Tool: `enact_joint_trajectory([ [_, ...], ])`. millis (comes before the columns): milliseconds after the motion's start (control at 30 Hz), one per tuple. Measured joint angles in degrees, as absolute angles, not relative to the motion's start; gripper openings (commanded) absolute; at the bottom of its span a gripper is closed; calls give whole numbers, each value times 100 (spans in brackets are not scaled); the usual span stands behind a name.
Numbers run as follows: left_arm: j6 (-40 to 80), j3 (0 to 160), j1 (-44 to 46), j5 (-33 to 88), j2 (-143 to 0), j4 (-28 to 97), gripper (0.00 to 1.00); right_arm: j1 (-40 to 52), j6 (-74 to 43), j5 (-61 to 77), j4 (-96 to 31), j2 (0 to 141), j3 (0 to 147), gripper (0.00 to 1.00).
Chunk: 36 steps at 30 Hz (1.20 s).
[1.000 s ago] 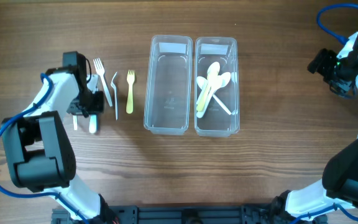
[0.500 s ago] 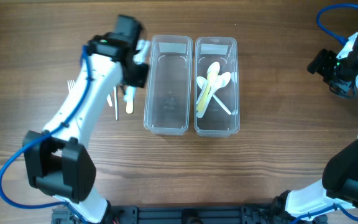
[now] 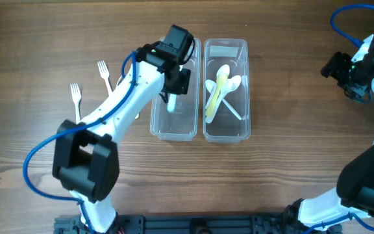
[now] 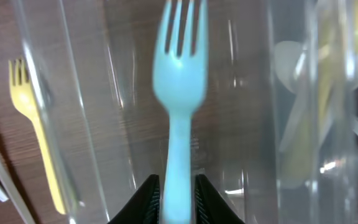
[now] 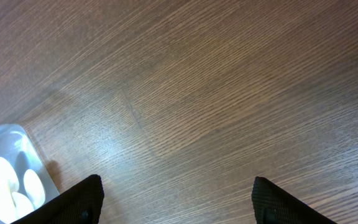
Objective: Pack container
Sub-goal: 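Carry the light-blue fork into the left container and release, then move left gripper back and grasp a white fork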
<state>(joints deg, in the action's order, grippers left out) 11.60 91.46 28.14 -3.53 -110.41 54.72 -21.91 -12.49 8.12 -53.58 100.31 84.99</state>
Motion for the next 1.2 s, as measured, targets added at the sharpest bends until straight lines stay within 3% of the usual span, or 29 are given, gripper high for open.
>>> enact_joint_trajectory([
  [267,1326,9684,2757,-427,-11321,5885,44,-2191,-1249,812,-5360,10031,8499,77],
  [500,1323,10071,1774,-657,-10722,6235,49,-2191,-1249,812,-5358,10031,8499,76],
  [733,1323,9743,884,-738,-11163,6003,44,-2191,-1249,812,-5356,10031,8499,77],
  [1200,1682,9459,834,-1105,-12591,5894,39,-2191,-1164,812,-5400,10031,8499,77],
])
